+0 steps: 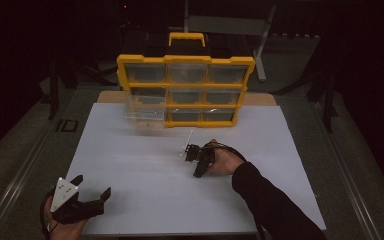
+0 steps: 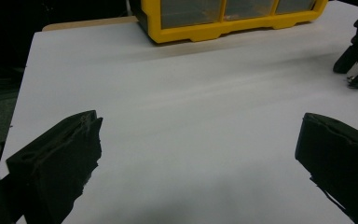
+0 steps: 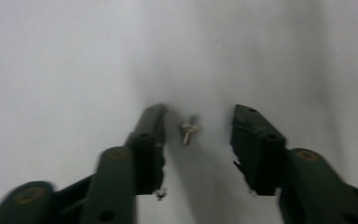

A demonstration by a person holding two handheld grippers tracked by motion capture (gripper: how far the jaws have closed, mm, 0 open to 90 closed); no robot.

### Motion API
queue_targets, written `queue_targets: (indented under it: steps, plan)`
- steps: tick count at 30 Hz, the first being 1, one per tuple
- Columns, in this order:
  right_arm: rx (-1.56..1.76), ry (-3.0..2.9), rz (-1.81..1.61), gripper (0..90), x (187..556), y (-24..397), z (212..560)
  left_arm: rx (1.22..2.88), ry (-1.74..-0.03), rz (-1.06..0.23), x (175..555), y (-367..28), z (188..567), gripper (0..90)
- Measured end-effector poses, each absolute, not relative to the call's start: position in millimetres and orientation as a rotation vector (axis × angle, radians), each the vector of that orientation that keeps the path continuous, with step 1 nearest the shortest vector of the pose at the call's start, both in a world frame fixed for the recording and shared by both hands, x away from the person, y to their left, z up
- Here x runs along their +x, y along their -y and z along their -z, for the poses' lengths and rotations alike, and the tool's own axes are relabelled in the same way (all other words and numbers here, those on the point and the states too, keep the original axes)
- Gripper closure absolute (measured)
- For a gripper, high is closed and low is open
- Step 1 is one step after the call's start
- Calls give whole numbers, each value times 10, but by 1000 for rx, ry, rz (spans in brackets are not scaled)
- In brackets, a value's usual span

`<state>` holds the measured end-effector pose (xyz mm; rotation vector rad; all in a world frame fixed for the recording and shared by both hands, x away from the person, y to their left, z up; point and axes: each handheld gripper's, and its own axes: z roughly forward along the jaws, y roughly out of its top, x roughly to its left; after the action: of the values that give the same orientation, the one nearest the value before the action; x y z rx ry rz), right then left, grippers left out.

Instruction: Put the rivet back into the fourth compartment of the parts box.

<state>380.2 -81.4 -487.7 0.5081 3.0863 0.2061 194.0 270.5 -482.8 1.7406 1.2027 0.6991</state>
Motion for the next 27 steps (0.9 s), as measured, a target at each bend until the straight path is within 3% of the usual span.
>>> queue_targets:
  steps: [4,8,27]
  plan:
    - [471,-3098,-169,769,3751,783,4866,1739,-1203,-700,1939,-2705,4828,8]
    - [464,-3098,-145,823,3748,766,4864,1741,-1203,-700,1939,-2705,4828,9]
    - [485,-3094,-220,829,3789,838,4730,1738,-1205,-701,1939,-2707,4828,9]
